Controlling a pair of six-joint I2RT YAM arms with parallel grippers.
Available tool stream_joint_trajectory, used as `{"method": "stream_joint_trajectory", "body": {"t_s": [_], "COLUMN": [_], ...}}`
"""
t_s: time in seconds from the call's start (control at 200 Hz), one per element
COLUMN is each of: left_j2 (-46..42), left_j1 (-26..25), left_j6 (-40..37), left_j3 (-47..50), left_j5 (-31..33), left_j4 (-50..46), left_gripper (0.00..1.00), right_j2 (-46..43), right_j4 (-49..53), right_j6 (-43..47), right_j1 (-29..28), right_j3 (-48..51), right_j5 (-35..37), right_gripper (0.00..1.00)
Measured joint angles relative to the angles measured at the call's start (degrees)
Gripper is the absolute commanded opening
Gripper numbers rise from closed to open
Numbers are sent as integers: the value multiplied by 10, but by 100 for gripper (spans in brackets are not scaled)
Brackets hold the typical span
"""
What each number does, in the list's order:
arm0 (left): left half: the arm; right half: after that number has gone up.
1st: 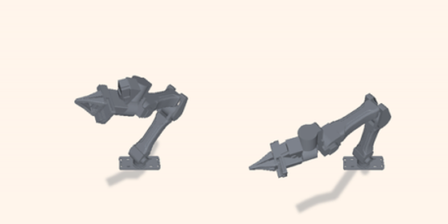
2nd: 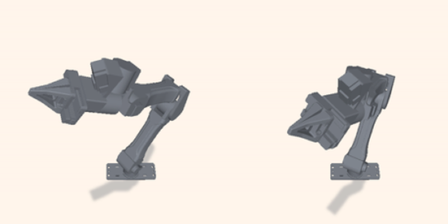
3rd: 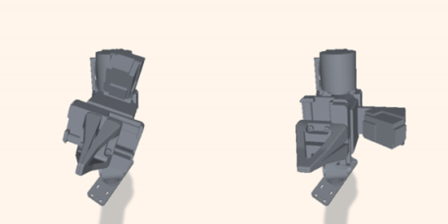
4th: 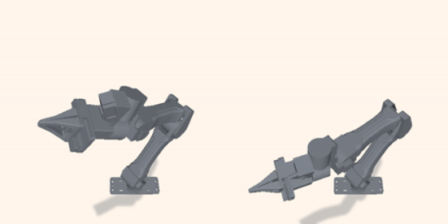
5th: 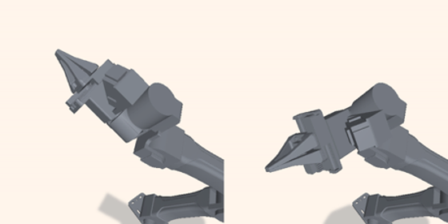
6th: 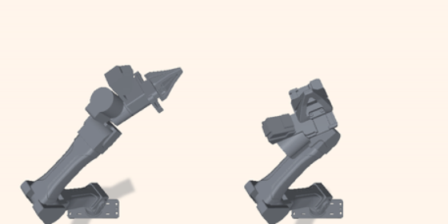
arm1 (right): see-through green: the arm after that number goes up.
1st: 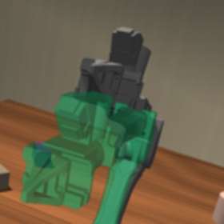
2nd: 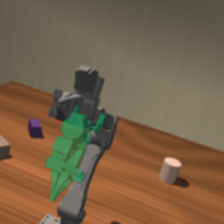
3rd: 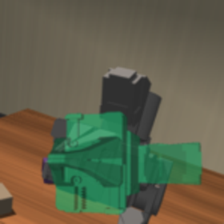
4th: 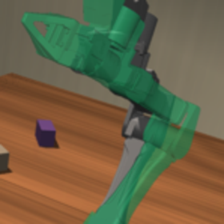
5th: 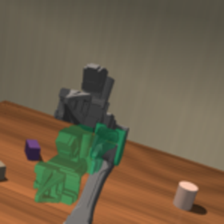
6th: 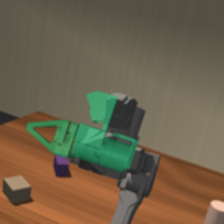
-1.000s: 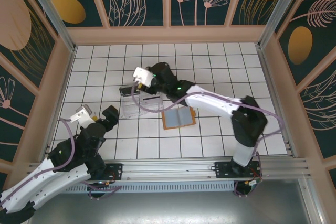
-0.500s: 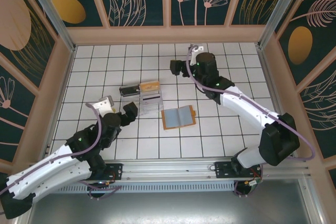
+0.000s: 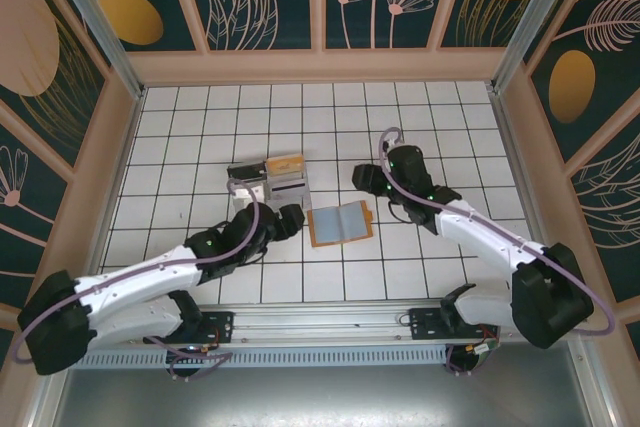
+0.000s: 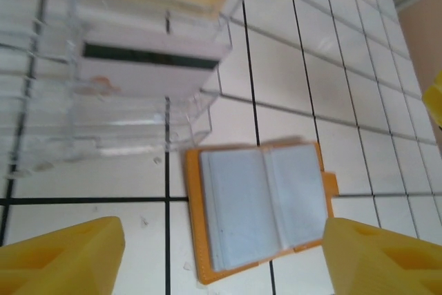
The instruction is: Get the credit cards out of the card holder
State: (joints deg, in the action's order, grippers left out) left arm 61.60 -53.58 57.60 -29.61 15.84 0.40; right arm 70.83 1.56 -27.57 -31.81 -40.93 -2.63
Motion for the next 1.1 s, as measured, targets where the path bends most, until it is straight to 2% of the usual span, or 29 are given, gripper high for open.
{"method": "stream_joint_trajectory", "body": {"t_s": [0.065,0.175,0.425,0.631,0.771,0.841,1.096], "left_j2": [35,89,157,185,197,203,235], "left_j1": [0,0,0,0,0,0,0], "left_j6": [11,23,38,35,33,32,24], "left_j3": [2,2,-4,-24,-27,-28,-44], "left_j5": [-19,-42,-71,-81,-86,-92,-109], "left_j4": [20,47,82,89,95,99,102], "left_gripper": [64,54,53,57,51,39,38], "right_j2": [-3,-1,47,90,98,99,99], "right_j4": [5,11,16,6,-7,-12,-14], "right_j6": [0,-5,-16,-35,-53,-61,-75], "right_j1": [0,-4,-42,-71,-93,-100,-102], "right_j3": [23,60,84,96,97,100,101], "right_j5": [-5,-15,-9,11,22,26,30], "right_gripper": [41,43,43,37,33,27,28]}}
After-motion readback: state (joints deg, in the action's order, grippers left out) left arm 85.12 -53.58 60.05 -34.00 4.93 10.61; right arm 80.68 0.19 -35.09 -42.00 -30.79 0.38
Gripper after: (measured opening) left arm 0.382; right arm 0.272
